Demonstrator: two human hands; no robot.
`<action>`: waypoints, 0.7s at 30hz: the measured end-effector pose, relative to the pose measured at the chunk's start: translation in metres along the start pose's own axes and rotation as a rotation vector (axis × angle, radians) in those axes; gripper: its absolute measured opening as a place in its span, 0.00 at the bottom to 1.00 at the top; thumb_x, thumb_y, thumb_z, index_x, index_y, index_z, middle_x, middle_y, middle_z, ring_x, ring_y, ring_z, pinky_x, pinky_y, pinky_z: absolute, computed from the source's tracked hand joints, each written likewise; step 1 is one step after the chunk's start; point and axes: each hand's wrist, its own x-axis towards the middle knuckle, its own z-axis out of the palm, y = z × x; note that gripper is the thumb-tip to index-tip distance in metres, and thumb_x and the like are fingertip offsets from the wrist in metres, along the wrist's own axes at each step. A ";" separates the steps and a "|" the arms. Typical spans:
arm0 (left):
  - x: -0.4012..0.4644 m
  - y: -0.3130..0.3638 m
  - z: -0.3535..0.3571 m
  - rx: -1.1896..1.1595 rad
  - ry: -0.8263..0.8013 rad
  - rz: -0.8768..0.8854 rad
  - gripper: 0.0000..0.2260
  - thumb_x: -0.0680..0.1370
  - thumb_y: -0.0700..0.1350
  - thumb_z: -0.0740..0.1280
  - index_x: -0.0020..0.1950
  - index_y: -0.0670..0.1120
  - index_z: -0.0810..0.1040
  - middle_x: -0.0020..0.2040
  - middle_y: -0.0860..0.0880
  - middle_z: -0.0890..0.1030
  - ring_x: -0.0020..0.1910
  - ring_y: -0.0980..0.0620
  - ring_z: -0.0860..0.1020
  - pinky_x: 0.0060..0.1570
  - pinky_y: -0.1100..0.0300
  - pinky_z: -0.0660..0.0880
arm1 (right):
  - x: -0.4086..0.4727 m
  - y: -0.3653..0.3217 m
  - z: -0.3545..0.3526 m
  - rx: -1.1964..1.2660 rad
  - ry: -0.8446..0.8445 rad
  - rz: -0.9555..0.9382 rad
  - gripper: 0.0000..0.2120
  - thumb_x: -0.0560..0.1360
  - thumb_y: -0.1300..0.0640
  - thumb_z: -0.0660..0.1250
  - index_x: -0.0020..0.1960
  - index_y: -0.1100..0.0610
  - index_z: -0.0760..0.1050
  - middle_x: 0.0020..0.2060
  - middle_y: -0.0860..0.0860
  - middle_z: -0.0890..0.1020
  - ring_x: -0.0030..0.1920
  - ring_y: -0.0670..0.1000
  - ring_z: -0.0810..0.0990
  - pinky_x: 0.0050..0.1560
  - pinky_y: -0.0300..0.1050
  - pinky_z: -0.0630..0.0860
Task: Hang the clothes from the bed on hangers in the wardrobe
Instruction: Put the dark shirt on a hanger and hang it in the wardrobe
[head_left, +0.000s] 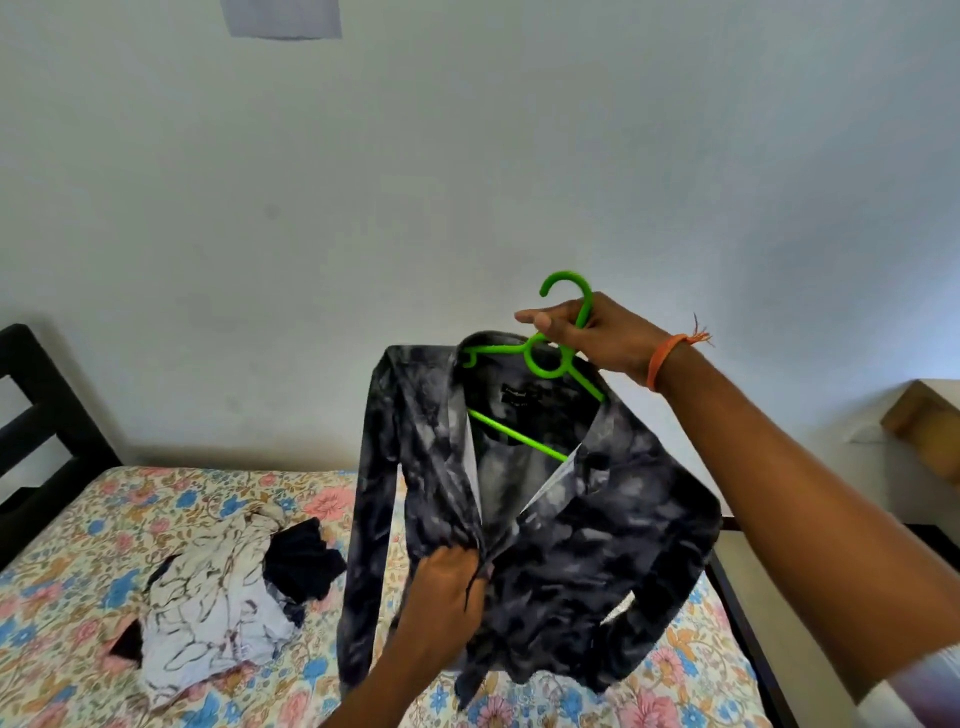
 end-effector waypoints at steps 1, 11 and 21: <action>-0.005 -0.001 0.002 -0.017 -0.007 0.001 0.12 0.80 0.49 0.60 0.38 0.49 0.64 0.34 0.50 0.70 0.34 0.52 0.66 0.33 0.56 0.64 | 0.000 0.000 0.003 -0.001 0.016 0.003 0.16 0.80 0.51 0.66 0.62 0.59 0.81 0.55 0.45 0.83 0.50 0.33 0.80 0.44 0.24 0.73; -0.026 -0.005 -0.011 -0.356 -0.115 -0.367 0.22 0.70 0.63 0.74 0.46 0.50 0.69 0.42 0.51 0.71 0.38 0.57 0.72 0.36 0.64 0.68 | -0.015 0.026 0.046 0.089 -0.028 0.142 0.14 0.80 0.47 0.63 0.51 0.54 0.83 0.56 0.44 0.84 0.51 0.34 0.80 0.38 0.31 0.74; -0.008 0.003 0.016 -0.685 -0.036 -0.680 0.18 0.71 0.45 0.78 0.56 0.40 0.79 0.46 0.50 0.84 0.50 0.48 0.83 0.50 0.55 0.81 | -0.020 0.092 0.076 0.277 -0.166 0.306 0.17 0.81 0.48 0.61 0.53 0.58 0.84 0.54 0.48 0.86 0.54 0.49 0.82 0.42 0.43 0.78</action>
